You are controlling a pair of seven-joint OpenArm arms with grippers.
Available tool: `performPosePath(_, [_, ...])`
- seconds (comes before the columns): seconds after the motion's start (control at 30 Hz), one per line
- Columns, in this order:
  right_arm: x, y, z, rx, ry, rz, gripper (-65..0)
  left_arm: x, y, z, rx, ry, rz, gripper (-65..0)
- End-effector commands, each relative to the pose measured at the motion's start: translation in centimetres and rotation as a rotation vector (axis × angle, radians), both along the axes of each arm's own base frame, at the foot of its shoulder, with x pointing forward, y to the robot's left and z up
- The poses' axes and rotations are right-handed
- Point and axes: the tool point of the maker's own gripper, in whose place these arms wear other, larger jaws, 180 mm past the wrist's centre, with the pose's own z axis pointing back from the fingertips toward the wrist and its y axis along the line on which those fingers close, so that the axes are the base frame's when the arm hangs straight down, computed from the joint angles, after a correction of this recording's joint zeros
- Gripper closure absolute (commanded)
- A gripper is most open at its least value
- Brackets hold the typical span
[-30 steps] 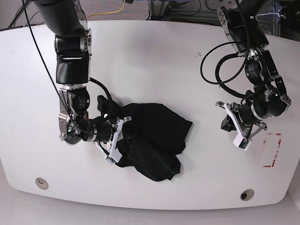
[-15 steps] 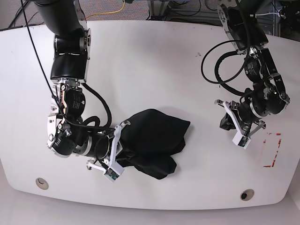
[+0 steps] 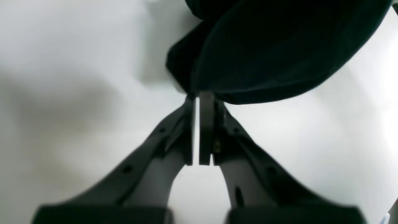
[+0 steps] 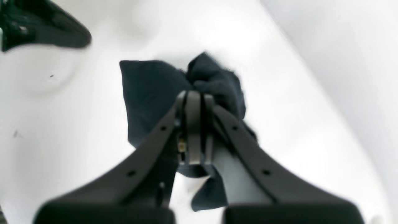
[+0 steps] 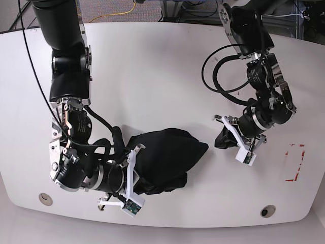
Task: Layout the t-shirt on the table in an organized manner, then fold the t-shirt properly
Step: 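Lift the shirt with the right gripper and drag it away from the left gripper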
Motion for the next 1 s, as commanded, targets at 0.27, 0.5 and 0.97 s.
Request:
performPosePath(0.27, [2.5, -0.6, 12.7, -0.056, -0.318, 0.025, 0.0, -0.1, -0.7, 0.3, -0.038, -0.024, -0.007, 0.0])
performPosePath(0.5, [2.5, -0.4, 19.0, -0.101, -0.468, 0.03, 0.0, -0.1, 0.6, 1.7, 0.007, -0.072, 0.006, 0.0])
performPosePath(0.97, [2.8, -0.7, 25.6, -0.081, -0.574, 0.01, 0.0, 2.1, 5.0, 10.0, 0.179, -0.303, 0.045, 0.0])
